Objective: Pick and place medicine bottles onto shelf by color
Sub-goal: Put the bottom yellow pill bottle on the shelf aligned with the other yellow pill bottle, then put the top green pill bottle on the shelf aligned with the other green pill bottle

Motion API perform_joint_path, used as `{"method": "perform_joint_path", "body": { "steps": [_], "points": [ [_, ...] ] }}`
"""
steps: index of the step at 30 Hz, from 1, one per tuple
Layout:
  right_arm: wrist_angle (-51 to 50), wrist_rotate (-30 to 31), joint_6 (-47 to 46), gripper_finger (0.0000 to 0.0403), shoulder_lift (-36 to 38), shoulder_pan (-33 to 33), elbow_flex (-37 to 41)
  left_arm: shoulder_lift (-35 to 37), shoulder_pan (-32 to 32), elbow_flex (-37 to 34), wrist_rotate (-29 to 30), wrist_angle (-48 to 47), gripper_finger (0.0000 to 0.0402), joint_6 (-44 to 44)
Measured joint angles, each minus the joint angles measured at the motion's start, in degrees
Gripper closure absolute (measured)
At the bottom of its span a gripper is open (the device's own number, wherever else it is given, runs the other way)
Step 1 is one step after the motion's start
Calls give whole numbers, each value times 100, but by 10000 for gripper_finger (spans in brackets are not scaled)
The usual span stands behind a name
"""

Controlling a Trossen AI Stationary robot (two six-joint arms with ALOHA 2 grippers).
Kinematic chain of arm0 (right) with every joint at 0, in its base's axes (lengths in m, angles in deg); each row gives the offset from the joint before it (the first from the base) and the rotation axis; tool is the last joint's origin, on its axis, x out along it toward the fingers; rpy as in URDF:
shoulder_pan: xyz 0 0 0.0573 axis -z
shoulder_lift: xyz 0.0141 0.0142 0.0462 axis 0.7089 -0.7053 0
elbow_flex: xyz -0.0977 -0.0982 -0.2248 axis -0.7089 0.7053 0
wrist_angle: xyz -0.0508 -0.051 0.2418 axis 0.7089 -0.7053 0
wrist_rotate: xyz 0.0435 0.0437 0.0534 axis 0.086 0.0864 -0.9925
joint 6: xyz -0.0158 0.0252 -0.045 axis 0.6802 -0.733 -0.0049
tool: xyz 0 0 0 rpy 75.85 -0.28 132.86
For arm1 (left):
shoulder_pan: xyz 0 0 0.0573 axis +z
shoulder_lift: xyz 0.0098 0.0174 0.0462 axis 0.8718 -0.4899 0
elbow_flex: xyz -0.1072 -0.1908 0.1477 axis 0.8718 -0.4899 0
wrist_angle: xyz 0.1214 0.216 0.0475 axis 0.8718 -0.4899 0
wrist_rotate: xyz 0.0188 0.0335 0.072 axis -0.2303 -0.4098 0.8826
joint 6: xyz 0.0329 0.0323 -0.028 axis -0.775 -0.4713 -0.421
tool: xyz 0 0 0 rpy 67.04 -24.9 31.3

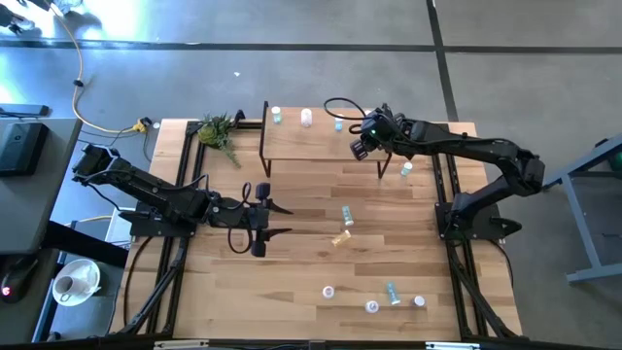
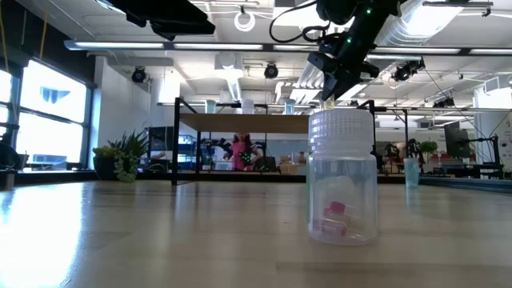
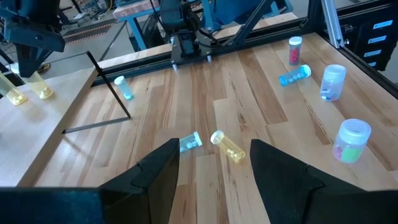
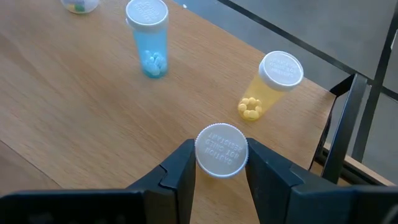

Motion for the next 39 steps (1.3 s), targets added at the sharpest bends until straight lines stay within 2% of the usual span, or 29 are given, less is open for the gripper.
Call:
{"method": "perform_joint_path", "body": {
  "steps": [4, 14, 17, 25, 39],
  "points": [
    [-7, 21, 32, 279, 0, 2, 0, 0, 1, 0, 2, 0, 216, 0],
    [-9, 128, 34, 224, 0, 0, 0, 0, -2, 0, -1, -2, 216, 0],
    [-7, 314, 34, 222, 6, 2, 0, 0, 1, 0, -1, -2, 216, 0],
    [-7, 299, 174, 222, 45, 0, 0, 0, -2, 0, -1, -7, 216, 0],
    [-272, 183, -67, 222, 791, -241, 0, -4, -2, -2, -1, -127, 216, 132]
  ]
}}
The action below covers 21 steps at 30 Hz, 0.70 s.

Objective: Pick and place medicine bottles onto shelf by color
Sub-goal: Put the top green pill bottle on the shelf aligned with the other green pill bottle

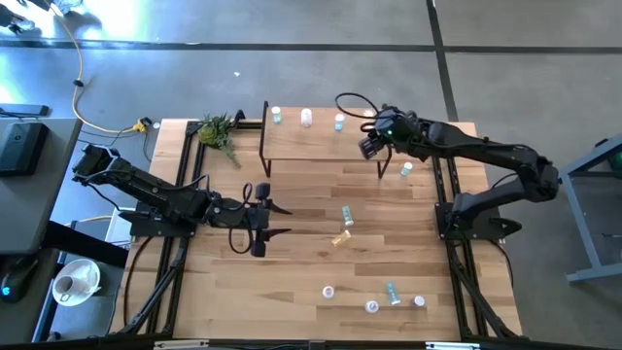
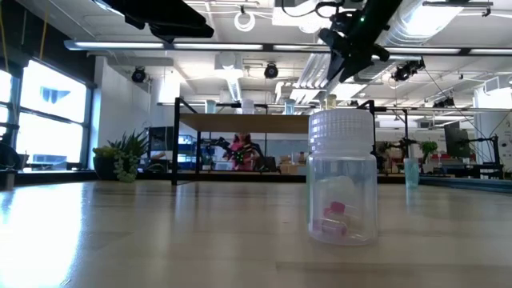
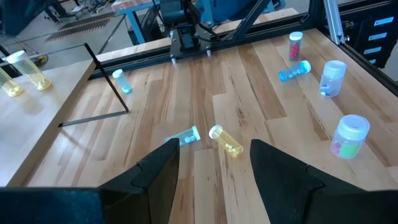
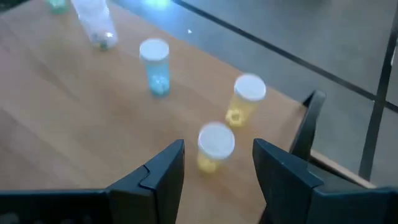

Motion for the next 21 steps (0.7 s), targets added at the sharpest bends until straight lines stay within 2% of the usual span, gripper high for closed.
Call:
{"method": "perform_joint_path", "body": {
  "steps": [17, 21],
  "points": [
    [-2041, 111, -1057, 222, 630, -705, 0, 0, 0, 0, -2, -96, 216, 18],
    [-2633, 384, -1475, 222, 623, -952, 5, 0, 1, 0, -2, -129, 216, 18]
  ]
}}
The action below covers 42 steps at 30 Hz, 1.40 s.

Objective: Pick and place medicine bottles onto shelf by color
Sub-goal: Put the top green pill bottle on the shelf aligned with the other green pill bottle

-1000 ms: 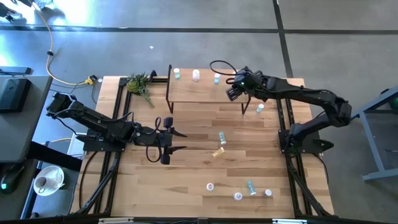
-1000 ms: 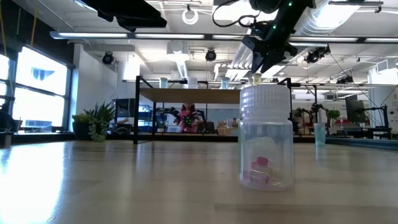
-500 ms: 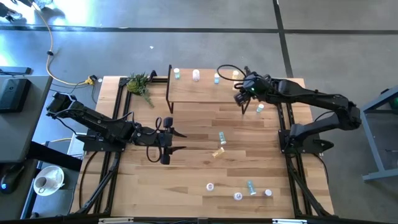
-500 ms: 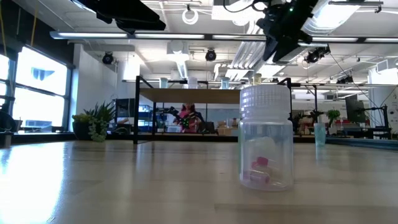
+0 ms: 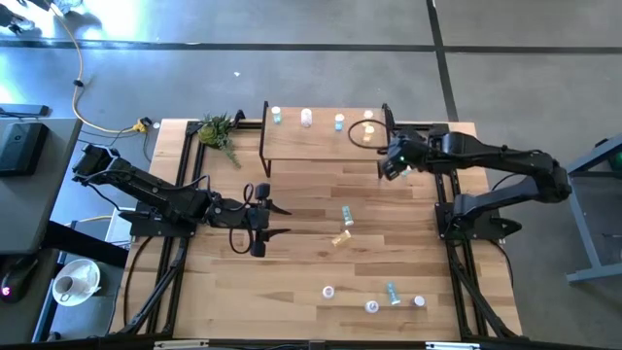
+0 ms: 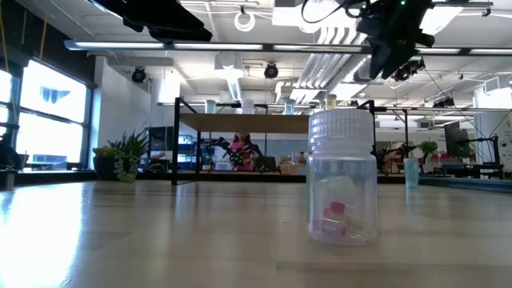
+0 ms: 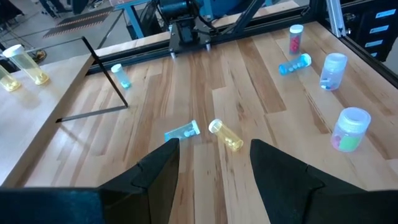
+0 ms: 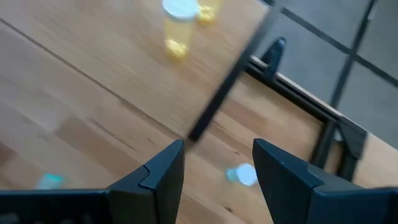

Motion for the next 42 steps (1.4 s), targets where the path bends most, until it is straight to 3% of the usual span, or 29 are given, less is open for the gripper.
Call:
{"method": "perform_joint_path", "body": {
  "steps": [11, 18, 27, 32, 42],
  "points": [
    [-778, 359, -1155, 222, 463, -516, 635, 43, -54, 0, -448, -397, 216, 267],
    [-749, 264, -1865, 222, 855, -617, 1356, 343, -195, 4, -442, -870, 216, 540],
    [-582, 169, -2806, 222, 972, -658, 2132, 1241, -143, 4, -350, -1227, 216, 738],
    [-209, -119, -2825, 222, 968, -670, 2567, 1596, -148, 4, -338, -1253, 216, 756],
    [-12, -100, -3268, 222, 968, -1057, 2968, 1864, -152, 9, -339, -1427, 216, 1036]
  ]
}}
